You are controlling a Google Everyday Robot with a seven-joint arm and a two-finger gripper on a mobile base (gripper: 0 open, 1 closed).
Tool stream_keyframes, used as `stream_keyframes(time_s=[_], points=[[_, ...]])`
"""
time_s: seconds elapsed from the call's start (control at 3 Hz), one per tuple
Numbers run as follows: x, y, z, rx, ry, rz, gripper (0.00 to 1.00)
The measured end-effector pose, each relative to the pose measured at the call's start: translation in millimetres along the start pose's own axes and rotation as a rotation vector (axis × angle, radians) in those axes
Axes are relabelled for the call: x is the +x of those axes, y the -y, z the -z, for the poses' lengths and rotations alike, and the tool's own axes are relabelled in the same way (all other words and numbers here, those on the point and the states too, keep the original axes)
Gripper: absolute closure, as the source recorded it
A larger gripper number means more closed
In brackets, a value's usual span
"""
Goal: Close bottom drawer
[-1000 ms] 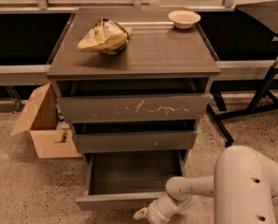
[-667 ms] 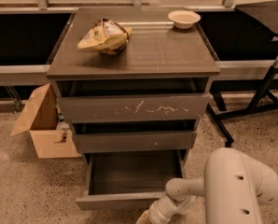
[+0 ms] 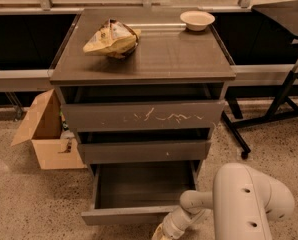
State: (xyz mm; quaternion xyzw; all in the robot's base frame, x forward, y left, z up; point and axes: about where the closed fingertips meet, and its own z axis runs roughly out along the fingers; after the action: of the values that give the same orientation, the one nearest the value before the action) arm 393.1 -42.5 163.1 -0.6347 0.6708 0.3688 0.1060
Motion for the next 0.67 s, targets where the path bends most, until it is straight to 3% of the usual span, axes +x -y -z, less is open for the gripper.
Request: stream_keyframes(time_s=[0.33,0.67], points=[[7.8,11.3,-1.2,0.051,-0.061,-0.027,1.00],[19.9,36.4,16.5,0.148,-0.141,-0.025,1.00]])
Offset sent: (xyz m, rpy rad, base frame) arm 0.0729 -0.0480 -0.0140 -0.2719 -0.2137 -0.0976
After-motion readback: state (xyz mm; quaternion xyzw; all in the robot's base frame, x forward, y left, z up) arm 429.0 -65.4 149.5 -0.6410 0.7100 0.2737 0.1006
